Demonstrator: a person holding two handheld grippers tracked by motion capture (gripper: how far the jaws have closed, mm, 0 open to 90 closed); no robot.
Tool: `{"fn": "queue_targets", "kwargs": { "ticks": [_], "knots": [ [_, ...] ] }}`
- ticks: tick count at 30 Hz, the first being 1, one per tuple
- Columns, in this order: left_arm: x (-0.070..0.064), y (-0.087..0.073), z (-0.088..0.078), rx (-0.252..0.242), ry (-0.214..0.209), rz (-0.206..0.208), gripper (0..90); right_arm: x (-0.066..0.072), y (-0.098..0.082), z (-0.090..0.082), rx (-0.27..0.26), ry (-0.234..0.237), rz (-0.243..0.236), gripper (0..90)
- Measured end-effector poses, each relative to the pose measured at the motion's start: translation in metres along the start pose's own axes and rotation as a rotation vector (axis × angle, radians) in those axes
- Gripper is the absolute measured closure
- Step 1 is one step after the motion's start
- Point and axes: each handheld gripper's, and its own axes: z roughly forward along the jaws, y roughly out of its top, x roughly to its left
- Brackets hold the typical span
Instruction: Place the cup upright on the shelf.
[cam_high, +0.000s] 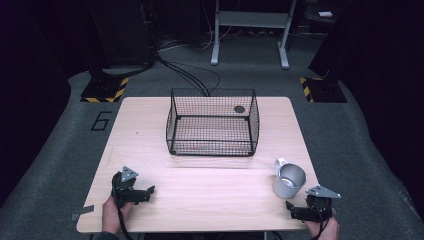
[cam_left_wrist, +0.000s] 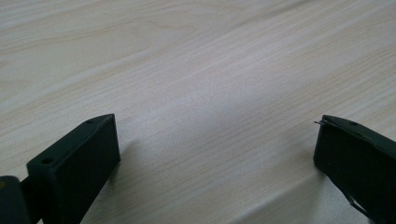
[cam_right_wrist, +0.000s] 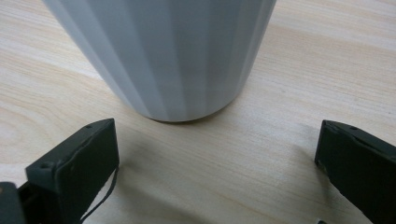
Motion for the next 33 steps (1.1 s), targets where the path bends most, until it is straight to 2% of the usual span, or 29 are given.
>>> {"fn": "queue_targets", "kwargs": {
  "ticks": [2, 7, 8, 12, 21, 31, 33],
  "knots": [
    [0.0, 0.0, 0.0, 0.0, 0.0, 0.0, 0.3, 0.0, 0.0, -0.001, 0.0, 0.002, -0.01, 0.0],
    [0.0, 0.0, 0.0, 0.0, 0.0, -0.001, 0.3, 0.003, 0.002, -0.008, -0.014, 0.009, 0.001, 0.0],
    [0.0, 0.0, 0.0, 0.0, 0.0, -0.001, 0.3, 0.004, 0.002, -0.009, -0.016, 0.014, 0.017, 0.0],
    [0.0, 0.0, 0.0, 0.0, 0.0, -0.002, 0.3, 0.006, 0.005, -0.014, -0.019, 0.016, 0.016, 0.0],
    [0.0, 0.0, 0.0, 0.002, 0.0, -0.002, 0.3, 0.012, 0.024, -0.024, -0.057, 0.045, 0.001, 0.0],
    [0.0, 0.0, 0.0, 0.003, -0.001, -0.001, 0.3, 0.015, 0.043, -0.026, -0.08, 0.051, -0.016, 0.0],
    [0.0, 0.0, 0.0, 0.002, 0.0, -0.002, 0.4, 0.016, 0.046, -0.026, -0.085, 0.045, -0.003, 0.0]
  ]
}}
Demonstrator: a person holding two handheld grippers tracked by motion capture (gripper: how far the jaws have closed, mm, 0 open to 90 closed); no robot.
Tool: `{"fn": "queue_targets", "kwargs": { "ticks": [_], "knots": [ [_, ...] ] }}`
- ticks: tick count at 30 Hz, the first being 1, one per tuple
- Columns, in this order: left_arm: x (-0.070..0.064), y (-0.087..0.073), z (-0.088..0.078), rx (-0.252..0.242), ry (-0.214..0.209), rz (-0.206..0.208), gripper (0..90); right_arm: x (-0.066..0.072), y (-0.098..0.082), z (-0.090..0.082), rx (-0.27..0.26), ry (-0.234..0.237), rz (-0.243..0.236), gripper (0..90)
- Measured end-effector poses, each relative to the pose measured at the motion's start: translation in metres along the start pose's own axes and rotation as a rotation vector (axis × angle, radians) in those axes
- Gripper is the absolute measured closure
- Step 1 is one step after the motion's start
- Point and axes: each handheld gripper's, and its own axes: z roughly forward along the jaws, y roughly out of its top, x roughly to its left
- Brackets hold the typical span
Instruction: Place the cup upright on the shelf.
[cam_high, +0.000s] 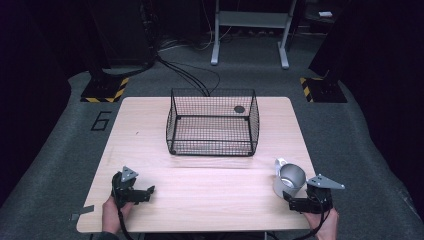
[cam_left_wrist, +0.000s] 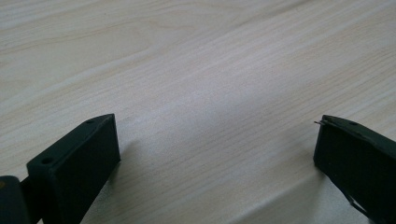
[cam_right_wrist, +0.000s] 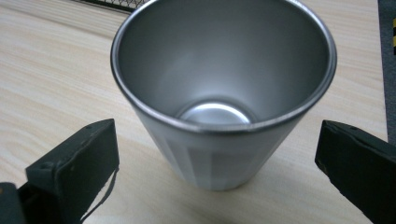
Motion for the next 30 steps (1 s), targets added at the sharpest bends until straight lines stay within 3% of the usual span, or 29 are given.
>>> {"fn": "queue_targets", "kwargs": {
  "ticks": [11, 30],
  "knots": [
    [0.0, 0.0, 0.0, 0.0, 0.0, -0.001, 0.3, 0.001, 0.015, 0.005, -0.015, 0.003, -0.017, 0.0],
    [0.0, 0.0, 0.0, -0.001, 0.0, 0.0, 0.3, 0.003, 0.042, 0.017, 0.018, -0.023, -0.041, 0.0]
  ]
}}
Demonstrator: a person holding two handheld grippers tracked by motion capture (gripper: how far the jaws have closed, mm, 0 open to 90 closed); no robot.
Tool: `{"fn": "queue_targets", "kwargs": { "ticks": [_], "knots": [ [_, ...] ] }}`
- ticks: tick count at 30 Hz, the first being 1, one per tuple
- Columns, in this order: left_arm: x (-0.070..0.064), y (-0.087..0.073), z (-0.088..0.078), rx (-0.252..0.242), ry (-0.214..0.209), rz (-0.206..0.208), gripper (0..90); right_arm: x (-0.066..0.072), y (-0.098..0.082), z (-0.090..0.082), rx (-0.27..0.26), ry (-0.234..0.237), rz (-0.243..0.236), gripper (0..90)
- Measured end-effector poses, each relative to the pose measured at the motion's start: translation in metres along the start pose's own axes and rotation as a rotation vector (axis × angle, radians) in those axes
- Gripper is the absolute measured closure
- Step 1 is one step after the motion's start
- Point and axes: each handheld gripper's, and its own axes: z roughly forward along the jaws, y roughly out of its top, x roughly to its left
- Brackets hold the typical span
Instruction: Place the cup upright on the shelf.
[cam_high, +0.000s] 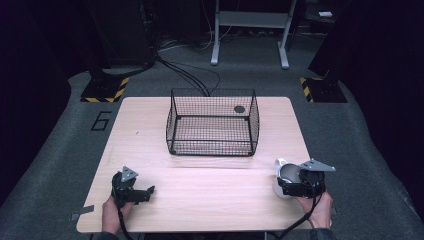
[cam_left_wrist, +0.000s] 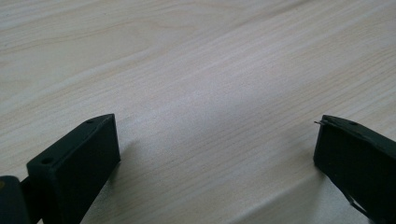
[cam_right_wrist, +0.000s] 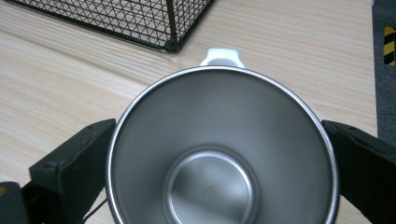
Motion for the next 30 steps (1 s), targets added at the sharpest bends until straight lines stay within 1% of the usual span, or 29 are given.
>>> {"fn": "queue_targets", "kwargs": {
  "ticks": [4, 9, 10, 11, 14, 16, 25, 30],
  "knots": [
    [0.0, 0.0001, -0.0001, 0.001, 0.0, 0.0, 0.3, 0.0008, 0.0019, 0.0027, 0.019, -0.007, -0.007, 0.9],
    [0.0, 0.0001, -0.0001, 0.001, 0.0, 0.0, 0.3, 0.002, 0.0026, 0.0029, 0.018, -0.015, -0.004, 4.0],
    [-0.0001, 0.0, 0.0, 0.001, 0.0, -0.001, 0.3, 0.0021, 0.003, 0.0026, 0.021, -0.018, -0.018, 4.4],
    [0.0, 0.0001, -0.0001, 0.001, 0.0, 0.0, 0.4, 0.0022, 0.0032, 0.0026, 0.02, -0.02, -0.018, 4.5],
    [0.0, 0.0001, -0.0001, 0.001, 0.0, 0.0, 0.3, 0.0022, 0.003, 0.0028, 0.016, -0.021, -0.019, 4.5],
    [-0.0001, 0.0, -0.0001, 0.001, 0.0, -0.001, 0.3, 0.0033, 0.003, 0.0027, 0.017, -0.028, -0.01, 4.6],
    [0.0, 0.0, 0.0, 0.0, 0.0, 0.0, 0.4, 0.0041, 0.003, 0.0023, 0.018, -0.037, -0.015, 5.2],
    [0.0, 0.0, -0.0001, 0.001, 0.0, 0.0, 0.4, 0.0048, 0.0031, 0.002, 0.018, -0.04, -0.009, 5.5]
  ]
}}
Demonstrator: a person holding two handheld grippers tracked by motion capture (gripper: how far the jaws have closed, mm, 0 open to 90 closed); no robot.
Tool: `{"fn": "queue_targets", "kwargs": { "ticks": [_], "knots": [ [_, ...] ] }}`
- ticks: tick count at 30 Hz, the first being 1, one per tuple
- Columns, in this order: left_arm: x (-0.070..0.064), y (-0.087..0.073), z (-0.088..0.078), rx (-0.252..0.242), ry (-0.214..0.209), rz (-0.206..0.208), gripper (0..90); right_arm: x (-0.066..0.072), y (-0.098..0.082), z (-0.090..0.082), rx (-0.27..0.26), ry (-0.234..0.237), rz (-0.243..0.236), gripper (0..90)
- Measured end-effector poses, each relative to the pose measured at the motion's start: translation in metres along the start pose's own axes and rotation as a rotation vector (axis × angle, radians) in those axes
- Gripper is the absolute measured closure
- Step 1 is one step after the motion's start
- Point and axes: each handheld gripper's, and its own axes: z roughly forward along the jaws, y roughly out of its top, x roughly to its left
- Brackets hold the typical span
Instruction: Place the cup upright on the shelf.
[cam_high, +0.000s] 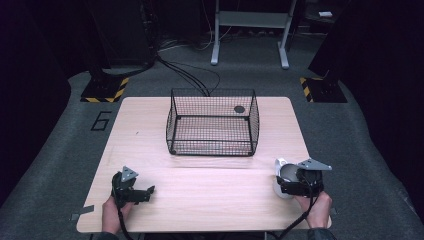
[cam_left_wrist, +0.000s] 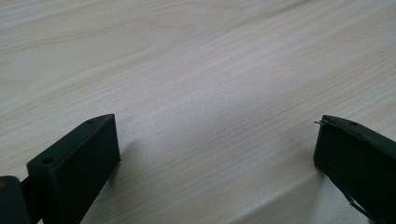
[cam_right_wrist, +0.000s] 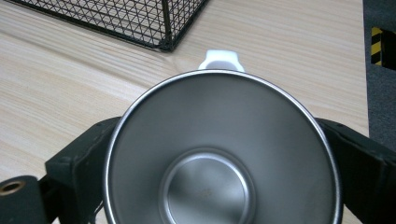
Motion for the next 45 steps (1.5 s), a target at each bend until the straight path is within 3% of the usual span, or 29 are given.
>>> {"fn": "queue_targets", "kwargs": {
  "ticks": [13, 39, 45],
  "knots": [
    [0.0, 0.0, 0.0, -0.001, 0.0, 0.0, 0.3, 0.0, 0.003, -0.006, -0.022, 0.009, 0.005, 5.7],
    [0.0, 0.0, 0.0, 0.0, 0.001, -0.001, 0.3, 0.012, 0.023, -0.014, -0.042, 0.044, -0.041, 5.7],
    [-0.002, 0.0, 0.0, -0.001, 0.025, -0.026, 0.1, 0.017, 0.026, -0.013, -0.044, 0.057, -0.037, 5.7]
  ]
}}
